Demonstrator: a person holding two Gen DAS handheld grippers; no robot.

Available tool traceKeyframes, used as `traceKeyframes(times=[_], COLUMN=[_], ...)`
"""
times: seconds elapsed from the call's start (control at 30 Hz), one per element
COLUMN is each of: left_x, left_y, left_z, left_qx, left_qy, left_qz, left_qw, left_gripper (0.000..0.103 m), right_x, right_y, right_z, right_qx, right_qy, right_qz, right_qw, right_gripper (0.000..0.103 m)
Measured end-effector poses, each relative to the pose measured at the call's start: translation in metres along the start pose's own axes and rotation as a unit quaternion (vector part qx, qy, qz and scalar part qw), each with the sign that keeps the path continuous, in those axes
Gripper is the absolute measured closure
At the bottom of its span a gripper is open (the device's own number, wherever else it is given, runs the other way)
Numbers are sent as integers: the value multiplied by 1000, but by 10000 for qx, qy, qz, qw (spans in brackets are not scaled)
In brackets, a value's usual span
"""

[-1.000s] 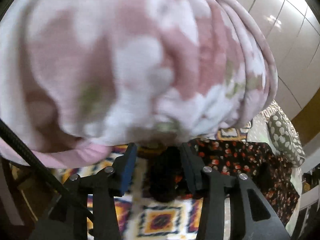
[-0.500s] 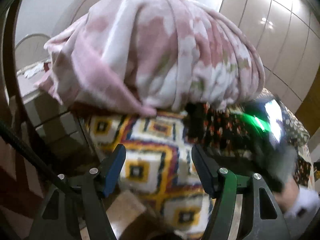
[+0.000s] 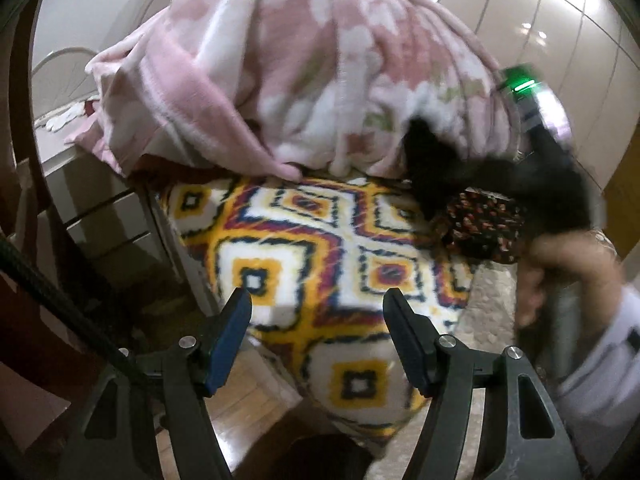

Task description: Fold large clothes

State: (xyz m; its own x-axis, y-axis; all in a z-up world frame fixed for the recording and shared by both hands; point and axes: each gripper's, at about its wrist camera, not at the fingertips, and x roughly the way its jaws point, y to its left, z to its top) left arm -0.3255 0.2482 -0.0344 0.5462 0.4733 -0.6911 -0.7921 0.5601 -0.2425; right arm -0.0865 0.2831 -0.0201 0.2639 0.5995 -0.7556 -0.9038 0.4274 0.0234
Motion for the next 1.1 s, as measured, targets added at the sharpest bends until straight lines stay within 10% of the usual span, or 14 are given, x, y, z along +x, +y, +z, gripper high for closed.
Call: traceKeyframes(times=[0.17,0.33,0.53,0.63,0.8,0.9,1.1], left_x=[-14,-19,-11,-4,7,9,22], left_y=[-36,-78,-133,-157,-189,-211,-260], left_z=[-2,-11,-23,-29,-34,-30,-9], left_qx=[279,524,1067,1310,1581,1810,2072], left_qy=[-194,-169,77,203,474,496,425], left_qz=[-164,-499,-785,-853,-961,-1032,-1319], left_qw=[9993,9972,9912,9875,9816,9768,9684], left_gripper=[36,35,35,35,35,35,30], right_x=[-102,-181,-215,-204,-206,-235,-286], right_y=[-103,-254,-431,-490,-508,-500,-497], right_z=[9,-43,-162,-222,-265,-269,-266], right_qx=[1080,2013,3343,3937,4360,4182,4041], right_qy=[-575,-667,-199,141,-101,-330,-789], right_qz=[222,-667,-2002,-1960,-1307,-1757,-1966], right_qw=[9922,9750,9208,8980,8903,8906,8899], right_gripper=[92,92,92,92,83,47,44])
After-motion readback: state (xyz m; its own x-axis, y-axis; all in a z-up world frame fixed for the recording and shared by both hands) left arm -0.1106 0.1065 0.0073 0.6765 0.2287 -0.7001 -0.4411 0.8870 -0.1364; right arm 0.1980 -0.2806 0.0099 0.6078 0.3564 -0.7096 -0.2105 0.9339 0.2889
